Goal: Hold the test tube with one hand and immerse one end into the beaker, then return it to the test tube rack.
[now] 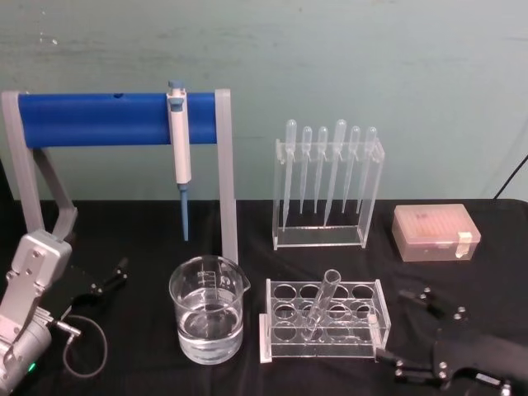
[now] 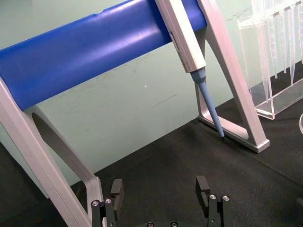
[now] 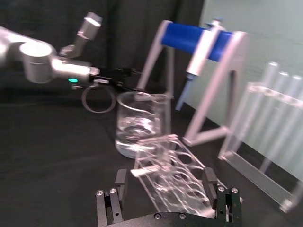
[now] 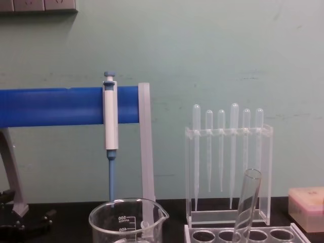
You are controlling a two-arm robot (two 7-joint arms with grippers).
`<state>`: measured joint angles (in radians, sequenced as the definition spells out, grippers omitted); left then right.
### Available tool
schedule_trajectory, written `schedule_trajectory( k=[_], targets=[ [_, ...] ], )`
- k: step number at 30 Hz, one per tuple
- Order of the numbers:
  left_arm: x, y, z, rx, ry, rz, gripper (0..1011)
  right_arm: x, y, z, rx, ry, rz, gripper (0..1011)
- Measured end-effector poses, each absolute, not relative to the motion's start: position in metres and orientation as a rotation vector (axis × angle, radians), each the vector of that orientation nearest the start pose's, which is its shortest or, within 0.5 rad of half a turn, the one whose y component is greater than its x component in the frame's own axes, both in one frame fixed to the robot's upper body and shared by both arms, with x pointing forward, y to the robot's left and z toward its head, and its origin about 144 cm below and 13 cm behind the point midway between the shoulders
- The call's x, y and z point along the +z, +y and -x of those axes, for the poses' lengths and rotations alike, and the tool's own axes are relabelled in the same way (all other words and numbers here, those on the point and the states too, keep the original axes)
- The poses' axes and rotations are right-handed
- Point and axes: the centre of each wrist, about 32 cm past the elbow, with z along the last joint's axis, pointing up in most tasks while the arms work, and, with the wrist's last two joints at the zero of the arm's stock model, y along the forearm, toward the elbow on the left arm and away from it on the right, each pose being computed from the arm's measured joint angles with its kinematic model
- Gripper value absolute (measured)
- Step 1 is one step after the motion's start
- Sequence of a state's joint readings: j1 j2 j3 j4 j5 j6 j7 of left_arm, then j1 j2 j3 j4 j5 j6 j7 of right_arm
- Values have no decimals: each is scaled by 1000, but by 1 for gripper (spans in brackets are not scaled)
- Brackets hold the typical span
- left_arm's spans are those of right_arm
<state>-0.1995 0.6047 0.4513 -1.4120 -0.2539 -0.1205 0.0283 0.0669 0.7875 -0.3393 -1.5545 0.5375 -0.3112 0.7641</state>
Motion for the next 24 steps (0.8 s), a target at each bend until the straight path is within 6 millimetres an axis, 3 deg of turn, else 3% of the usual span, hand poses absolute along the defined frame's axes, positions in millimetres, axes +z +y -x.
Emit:
schedule_trajectory(
  k=[24],
  targets=[
    [1140,310,-489,1248,-285,-304,1000,1176,-317,-516,-395,-212,61,1003]
  ],
)
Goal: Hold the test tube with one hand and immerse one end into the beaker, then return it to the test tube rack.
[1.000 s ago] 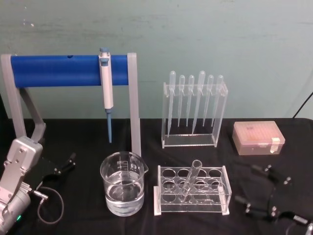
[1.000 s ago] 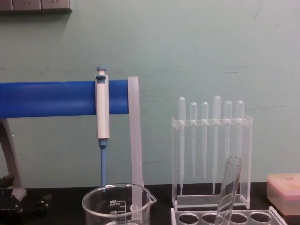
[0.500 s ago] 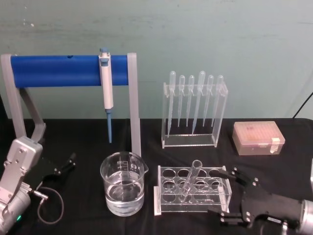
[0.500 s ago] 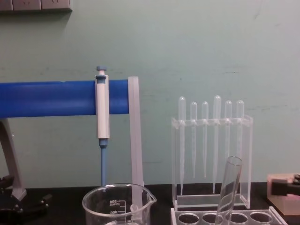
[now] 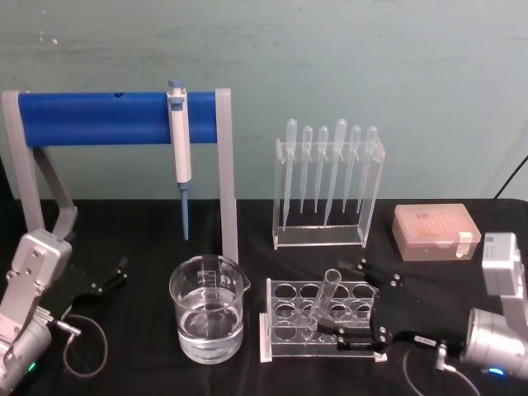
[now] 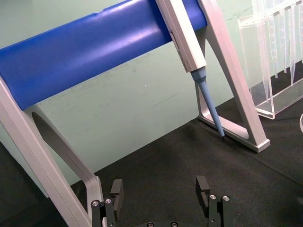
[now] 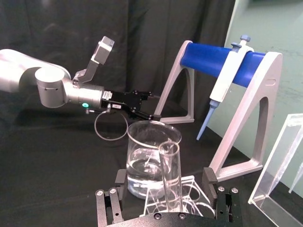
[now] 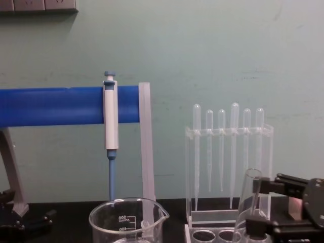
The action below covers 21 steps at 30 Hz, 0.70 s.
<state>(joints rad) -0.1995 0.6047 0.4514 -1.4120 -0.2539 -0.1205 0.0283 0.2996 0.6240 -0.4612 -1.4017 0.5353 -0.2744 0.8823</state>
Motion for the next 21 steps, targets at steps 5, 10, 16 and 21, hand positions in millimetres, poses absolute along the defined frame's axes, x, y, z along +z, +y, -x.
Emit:
schedule_trajectory(
  k=[5,10,16,21],
  targets=[
    [1140,310,-489,1248,-285,-304,1000,1176,-310,-522,-393,-212,56,1003],
    [1140,310,-489,1248,-285,-304,1000,1177,-309,-525,-398,-215,59,1003],
    [1140,310,-489,1248,-285,-304,1000,1177,-307,-528,-397,-208,67,1003],
    [1140,310,-489,1248,-285,-304,1000,1177,-307,-528,-397,-209,67,1003]
  ],
)
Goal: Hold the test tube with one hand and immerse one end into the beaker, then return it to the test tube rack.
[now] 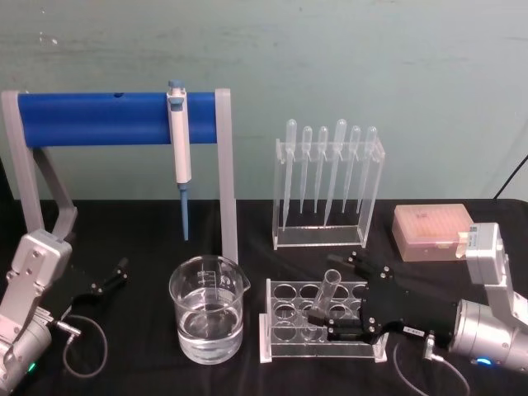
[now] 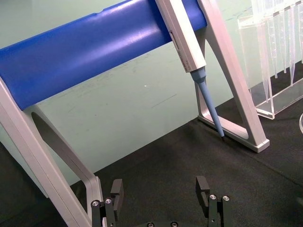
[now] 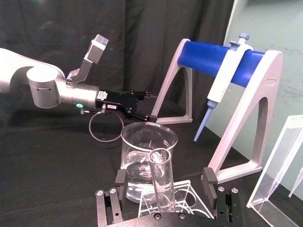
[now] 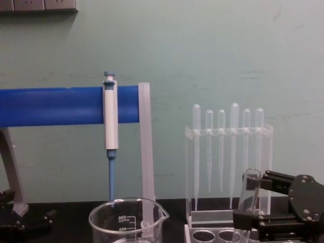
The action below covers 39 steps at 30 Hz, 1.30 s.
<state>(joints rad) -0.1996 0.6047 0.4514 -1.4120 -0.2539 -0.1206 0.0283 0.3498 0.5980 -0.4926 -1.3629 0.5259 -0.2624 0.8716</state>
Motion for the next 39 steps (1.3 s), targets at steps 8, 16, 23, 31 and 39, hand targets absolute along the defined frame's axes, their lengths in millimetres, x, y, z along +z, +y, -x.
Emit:
schedule_trajectory(
  k=[8,16,23,31,39],
  targets=[
    [1140,310,-489,1248,-285,-304,1000,1177,-308,-527,-398,-210,66,899],
    [1140,310,-489,1248,-285,-304,1000,1178,-308,-527,-399,-211,66,684],
    [1140,310,-489,1248,-285,-304,1000,1178,-308,-527,-400,-212,66,461],
    [1140,310,-489,1248,-285,-304,1000,1178,-308,-527,-400,-213,65,226],
    [1140,310,-489,1248,-285,-304,1000,1178,-308,-527,-400,-213,65,226]
  ],
)
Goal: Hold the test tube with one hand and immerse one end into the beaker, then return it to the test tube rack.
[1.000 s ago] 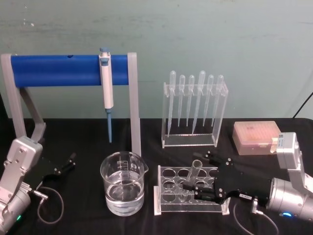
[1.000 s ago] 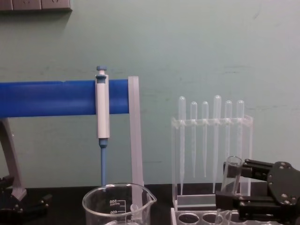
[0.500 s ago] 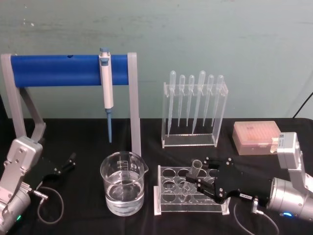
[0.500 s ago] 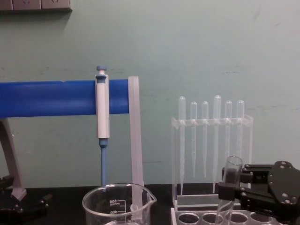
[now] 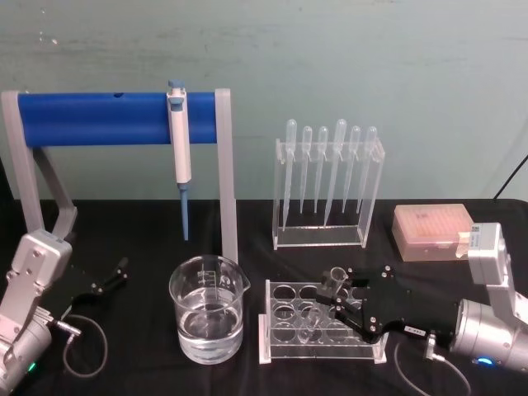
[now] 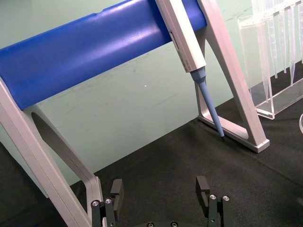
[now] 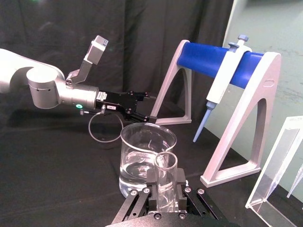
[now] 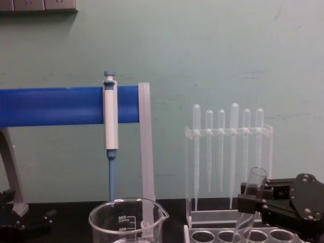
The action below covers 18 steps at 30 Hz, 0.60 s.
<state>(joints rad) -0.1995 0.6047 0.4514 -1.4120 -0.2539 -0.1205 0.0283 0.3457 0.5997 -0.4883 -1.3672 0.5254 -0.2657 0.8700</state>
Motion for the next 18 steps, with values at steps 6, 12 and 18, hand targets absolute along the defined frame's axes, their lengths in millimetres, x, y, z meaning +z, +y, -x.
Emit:
schedule_trajectory(
  k=[6,12,18],
  targets=[
    [1140,310,-489,1248,-285,-304,1000,1181,-308,-526,-402,-221,72,226],
    [1140,310,-489,1248,-285,-304,1000,1195,-308,-527,-398,-236,90,226],
    [1140,310,-489,1248,-285,-304,1000,1216,-306,-529,-387,-249,112,225]
  ],
)
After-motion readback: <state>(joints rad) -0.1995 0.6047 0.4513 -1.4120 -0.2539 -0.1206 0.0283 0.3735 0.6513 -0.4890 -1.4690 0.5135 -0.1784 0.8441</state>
